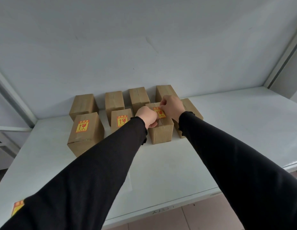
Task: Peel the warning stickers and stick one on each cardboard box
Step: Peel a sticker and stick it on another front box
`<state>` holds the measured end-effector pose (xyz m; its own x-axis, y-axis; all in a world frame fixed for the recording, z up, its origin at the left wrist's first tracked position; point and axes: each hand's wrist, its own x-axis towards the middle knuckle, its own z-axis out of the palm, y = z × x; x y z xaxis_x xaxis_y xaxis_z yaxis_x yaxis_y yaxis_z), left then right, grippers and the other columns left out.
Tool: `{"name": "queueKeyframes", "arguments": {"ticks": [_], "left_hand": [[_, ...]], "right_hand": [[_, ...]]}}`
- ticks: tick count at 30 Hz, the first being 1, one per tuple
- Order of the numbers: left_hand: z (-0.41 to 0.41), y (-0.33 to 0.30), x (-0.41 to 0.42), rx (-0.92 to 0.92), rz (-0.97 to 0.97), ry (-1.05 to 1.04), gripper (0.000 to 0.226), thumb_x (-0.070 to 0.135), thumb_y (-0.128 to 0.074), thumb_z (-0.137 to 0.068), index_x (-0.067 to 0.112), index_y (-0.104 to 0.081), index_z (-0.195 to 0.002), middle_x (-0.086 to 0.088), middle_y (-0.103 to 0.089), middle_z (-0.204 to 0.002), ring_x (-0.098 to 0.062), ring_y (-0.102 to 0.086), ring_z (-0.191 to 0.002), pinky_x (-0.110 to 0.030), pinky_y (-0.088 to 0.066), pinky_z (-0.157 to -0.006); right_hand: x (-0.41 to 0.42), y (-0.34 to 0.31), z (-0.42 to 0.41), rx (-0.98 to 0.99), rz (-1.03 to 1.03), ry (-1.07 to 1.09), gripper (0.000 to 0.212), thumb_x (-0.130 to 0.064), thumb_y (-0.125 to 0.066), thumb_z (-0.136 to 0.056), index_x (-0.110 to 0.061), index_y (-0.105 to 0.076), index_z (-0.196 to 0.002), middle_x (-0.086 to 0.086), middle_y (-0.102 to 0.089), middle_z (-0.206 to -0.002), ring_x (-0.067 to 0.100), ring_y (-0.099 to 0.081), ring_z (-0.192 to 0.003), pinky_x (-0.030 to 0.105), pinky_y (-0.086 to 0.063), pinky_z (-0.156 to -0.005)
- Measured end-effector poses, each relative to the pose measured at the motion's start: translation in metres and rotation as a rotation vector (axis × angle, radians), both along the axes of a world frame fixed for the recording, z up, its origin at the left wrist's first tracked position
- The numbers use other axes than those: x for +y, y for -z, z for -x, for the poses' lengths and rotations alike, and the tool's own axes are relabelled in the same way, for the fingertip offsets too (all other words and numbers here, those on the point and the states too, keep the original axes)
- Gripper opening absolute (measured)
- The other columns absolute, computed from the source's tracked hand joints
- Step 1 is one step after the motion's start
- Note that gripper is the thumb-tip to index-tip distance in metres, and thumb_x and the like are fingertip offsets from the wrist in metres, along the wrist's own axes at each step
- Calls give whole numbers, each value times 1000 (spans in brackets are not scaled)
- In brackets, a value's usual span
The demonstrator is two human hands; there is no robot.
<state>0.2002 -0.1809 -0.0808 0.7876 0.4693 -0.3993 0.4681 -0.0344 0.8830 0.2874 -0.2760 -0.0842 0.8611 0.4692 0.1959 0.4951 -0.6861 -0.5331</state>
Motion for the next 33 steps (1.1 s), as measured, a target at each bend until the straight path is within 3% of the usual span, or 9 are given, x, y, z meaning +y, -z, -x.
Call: {"name": "queueKeyframes", "arguments": {"ticks": [7, 11, 14, 18, 21, 24, 27, 33], "left_hand": [[3, 0, -1, -19, -48, 5, 18, -3, -62, -90, 8, -55, -78, -10, -53, -79, -21, -52, -62, -14, -38, -32], [5, 1, -2, -13, -137, 12, 6, 2, -63, -90, 6, -59, -90, -10, -57, -80, -19, -55, -56, -20, -41, -36], [5, 1, -3, -7, -206, 18, 5, 6, -65, -91, 7, -60, -89, -8, -59, -78, -19, -58, -57, -25, -49, -47], [6, 5, -5, -4, -333, 37, 6, 10, -66, -90, 6, -64, -85, -9, -64, -76, -26, -65, -66, -39, -60, -76], [9, 4, -8, -26, -446, 55, 20, 15, -69, -87, 5, -66, -104, -12, -70, -90, -31, -71, -84, -47, -62, -81], [15, 1, -8, -59, -594, 84, 33, 20, -72, -86, 8, -58, -112, -5, -63, -99, -26, -62, -88, -34, -54, -74], [18, -2, -7, -101, -706, 141, 39, 24, -72, -87, 12, -55, -120, -1, -60, -105, -22, -59, -91, -31, -45, -70], [18, -7, 0, -84, -828, 274, 37, 22, -66, -91, 17, -63, -128, -7, -65, -128, -27, -61, -114, -35, -51, -91]], "right_hand": [[4, 0, 1, -24, 62, 19, 8, -14, -59, -93, -13, -67, -94, 4, -66, -97, 20, -60, -90, 31, -52, -77], [6, -1, 4, -45, 89, 37, 10, -11, -56, -94, -11, -67, -93, 6, -66, -96, 18, -56, -84, 27, -46, -69], [8, -3, 6, -36, 97, 40, 13, -10, -55, -94, -10, -68, -96, 7, -67, -98, 18, -56, -84, 26, -44, -69], [6, -5, 6, -12, 90, 53, 14, -8, -52, -94, -10, -65, -101, 7, -66, -101, 18, -53, -83, 27, -41, -69], [3, -6, 6, 1, 62, 68, 17, -6, -48, -95, -10, -60, -107, 6, -63, -105, 19, -52, -86, 27, -39, -69], [0, -6, 7, 20, 26, 71, 18, -5, -47, -94, -10, -59, -107, 6, -62, -105, 20, -54, -87, 29, -42, -69], [-8, -7, 5, 77, -33, 42, 15, -9, -54, -92, -14, -60, -105, 3, -65, -105, 20, -60, -91, 33, -54, -75], [-33, -9, 15, 138, 67, -105, 38, -23, -71, -87, -17, -53, -120, -1, -60, -109, 19, -57, -96, 30, -48, -77]]}}
